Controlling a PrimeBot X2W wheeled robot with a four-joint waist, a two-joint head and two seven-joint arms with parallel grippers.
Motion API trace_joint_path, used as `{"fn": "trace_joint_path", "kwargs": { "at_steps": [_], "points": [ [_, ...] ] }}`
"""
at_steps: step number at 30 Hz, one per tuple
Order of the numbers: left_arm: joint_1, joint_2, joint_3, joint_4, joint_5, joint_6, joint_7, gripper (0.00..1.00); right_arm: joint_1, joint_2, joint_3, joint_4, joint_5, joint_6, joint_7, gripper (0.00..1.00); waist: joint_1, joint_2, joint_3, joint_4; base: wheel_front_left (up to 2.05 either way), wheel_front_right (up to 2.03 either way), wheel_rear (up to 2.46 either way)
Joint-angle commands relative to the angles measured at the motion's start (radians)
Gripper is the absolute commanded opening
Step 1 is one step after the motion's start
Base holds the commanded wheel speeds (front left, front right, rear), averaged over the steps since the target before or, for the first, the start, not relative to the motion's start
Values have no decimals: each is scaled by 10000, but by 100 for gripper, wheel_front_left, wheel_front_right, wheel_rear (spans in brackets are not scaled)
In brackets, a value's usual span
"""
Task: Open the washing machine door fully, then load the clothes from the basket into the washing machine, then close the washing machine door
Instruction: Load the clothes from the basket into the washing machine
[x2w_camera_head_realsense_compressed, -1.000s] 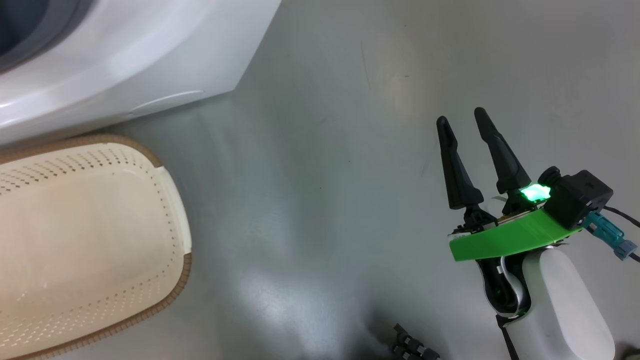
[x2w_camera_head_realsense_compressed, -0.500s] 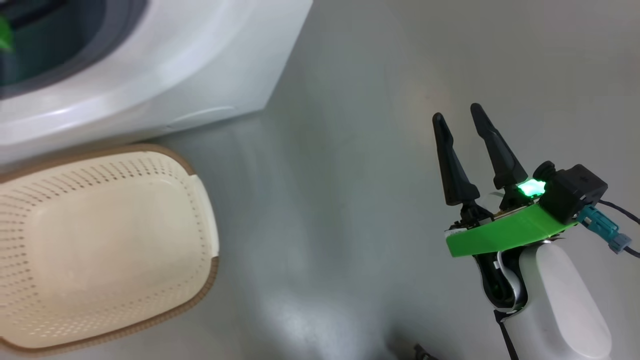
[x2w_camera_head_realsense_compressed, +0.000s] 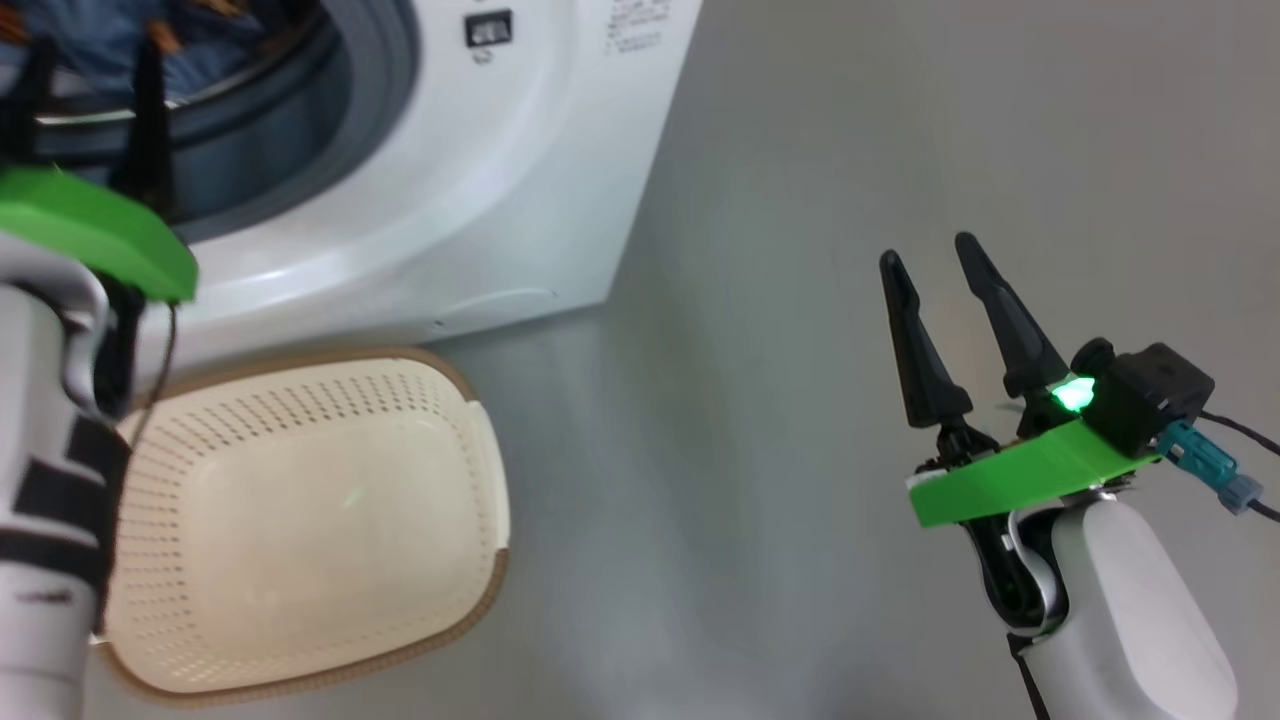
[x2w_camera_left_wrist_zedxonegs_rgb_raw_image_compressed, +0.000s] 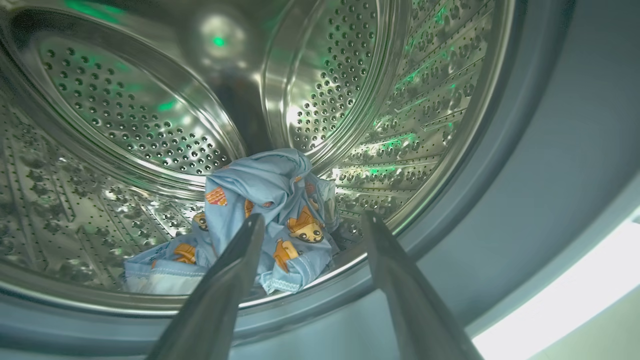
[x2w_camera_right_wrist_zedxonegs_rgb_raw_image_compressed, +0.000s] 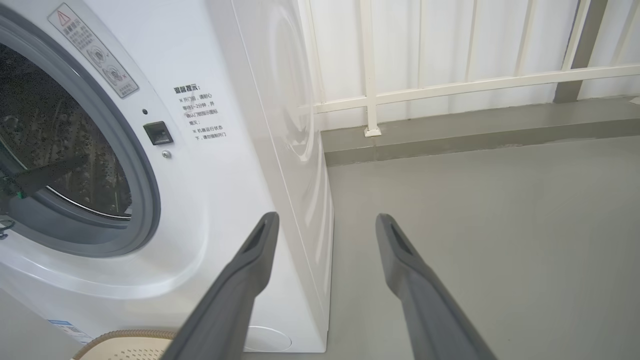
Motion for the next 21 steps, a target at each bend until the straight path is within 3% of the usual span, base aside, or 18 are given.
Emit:
{"fn": "trace_joint_path", "kwargs": {
  "at_steps": [1,21],
  "points": [
    [369,367,299,-503,85,-9,-64,100,330,-76,168,-180,-49,16,-48,100,0,-1,-637,488,0,0,0],
    [5428,-249,1448,-3994,119,642,-64,100,1111,-740,97,109,178,16,-48,100,0,-1,-2938,1635,0,0,0]
  ]
}}
